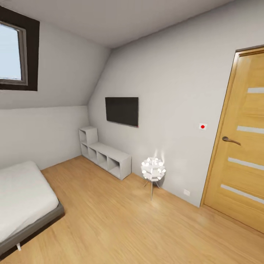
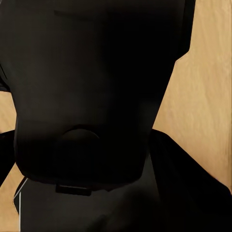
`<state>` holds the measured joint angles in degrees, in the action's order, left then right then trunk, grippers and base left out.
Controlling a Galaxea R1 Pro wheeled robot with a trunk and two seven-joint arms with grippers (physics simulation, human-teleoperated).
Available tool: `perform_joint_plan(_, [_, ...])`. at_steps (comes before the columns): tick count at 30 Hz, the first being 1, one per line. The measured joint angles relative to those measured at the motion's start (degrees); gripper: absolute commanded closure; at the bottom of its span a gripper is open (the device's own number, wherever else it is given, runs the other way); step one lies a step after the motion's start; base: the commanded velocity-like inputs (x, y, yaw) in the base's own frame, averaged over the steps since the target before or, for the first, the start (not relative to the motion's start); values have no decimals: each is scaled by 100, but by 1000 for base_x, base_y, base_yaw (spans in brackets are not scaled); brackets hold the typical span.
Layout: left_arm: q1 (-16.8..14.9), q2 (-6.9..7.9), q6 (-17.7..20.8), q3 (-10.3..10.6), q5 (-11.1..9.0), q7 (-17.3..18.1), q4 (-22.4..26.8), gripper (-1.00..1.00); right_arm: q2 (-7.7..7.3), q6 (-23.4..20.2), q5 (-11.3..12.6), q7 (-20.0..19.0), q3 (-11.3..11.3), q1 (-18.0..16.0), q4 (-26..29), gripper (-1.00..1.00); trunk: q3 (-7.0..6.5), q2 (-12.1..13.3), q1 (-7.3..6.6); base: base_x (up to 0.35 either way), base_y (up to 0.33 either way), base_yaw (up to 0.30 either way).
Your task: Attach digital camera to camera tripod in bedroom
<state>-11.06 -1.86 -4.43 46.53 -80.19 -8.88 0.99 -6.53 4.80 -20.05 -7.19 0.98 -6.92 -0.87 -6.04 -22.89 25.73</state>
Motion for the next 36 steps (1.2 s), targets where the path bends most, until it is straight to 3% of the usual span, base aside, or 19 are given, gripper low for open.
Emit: perform_joint_plan(36, [-1,-6,51,25,1,-3,1,100,6,2,0,0,0,-1,0,-100,0,0,0,322,0,299])
